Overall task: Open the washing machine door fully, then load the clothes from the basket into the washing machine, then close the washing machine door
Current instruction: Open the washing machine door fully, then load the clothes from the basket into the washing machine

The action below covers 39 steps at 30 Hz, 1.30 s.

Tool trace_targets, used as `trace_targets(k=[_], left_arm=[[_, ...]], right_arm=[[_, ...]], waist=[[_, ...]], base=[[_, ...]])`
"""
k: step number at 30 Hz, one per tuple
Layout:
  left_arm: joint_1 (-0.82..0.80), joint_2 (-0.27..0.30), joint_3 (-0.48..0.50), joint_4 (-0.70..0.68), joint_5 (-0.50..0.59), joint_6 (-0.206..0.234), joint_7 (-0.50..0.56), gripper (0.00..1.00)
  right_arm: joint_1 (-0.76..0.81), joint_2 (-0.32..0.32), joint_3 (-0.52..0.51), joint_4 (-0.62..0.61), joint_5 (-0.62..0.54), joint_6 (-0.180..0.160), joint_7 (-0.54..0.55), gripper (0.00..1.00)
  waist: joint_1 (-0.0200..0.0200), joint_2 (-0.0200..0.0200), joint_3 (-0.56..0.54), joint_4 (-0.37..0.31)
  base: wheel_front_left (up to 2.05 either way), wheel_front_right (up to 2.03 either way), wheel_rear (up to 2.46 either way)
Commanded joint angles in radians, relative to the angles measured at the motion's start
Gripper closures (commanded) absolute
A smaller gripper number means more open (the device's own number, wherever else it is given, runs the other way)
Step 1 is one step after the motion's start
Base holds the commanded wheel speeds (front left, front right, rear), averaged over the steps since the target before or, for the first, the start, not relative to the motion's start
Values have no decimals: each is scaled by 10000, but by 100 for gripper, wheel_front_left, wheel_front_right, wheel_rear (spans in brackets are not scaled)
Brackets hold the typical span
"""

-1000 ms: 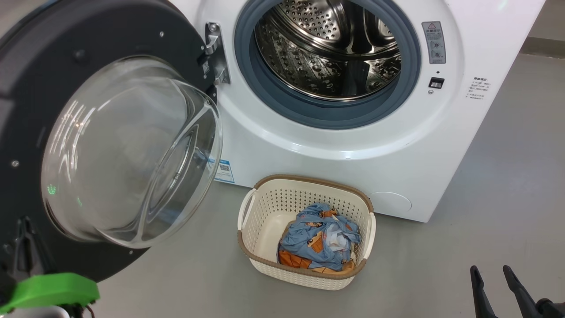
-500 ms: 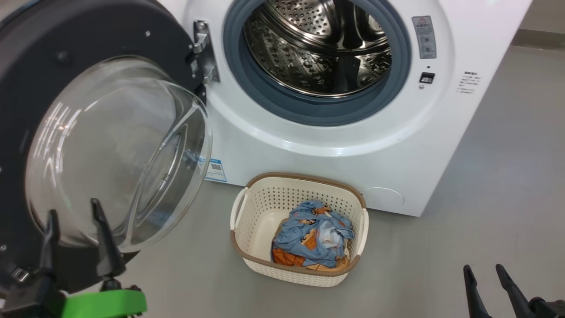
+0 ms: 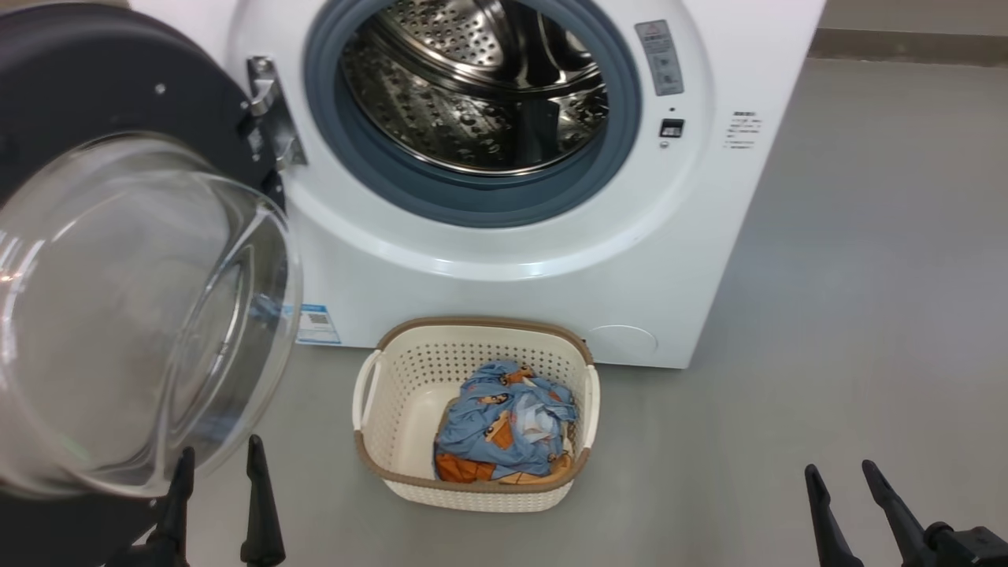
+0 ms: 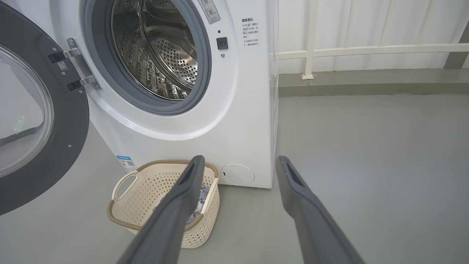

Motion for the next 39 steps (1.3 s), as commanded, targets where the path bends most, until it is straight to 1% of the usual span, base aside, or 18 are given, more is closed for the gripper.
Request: trace_targets(k=[1,8,21,26,35,39], left_arm=[[-96,3,363,-18,-17,-141,-58,0],[264,-76,720,546,-22,-485,-59,0],[625,-178,1089,1076,59,-1043,-59,0],[693,-190,1124,1077,132,-1109,-59,0],[750,-195,943,916,41,-1010,-59,0],[741,-195,926,852,84,-1070,-59,0]], right_arm=[[-349,-222,371,-297,15,16,-120,0],[-328,-234,475,-389,13,16,-120,0],[-334,-257,386,-352,-7,16,-120,0],[-320,-248,324,-368,-50,16,-120,0],[-307,-224,247,-352,-86,16,-120,0],[-325,-209,235,-335,-82,16,-120,0]], waist=[[0,0,-14,-384],[0,0,-71,-843],[0,0,-159,-1085],[0,0,-166,-1092],[0,0,-186,-1126],[0,0,-202,-1149]], base=[[0,0,0],[0,0,0],[0,0,0],[0,0,0],[0,0,0],[0,0,0]])
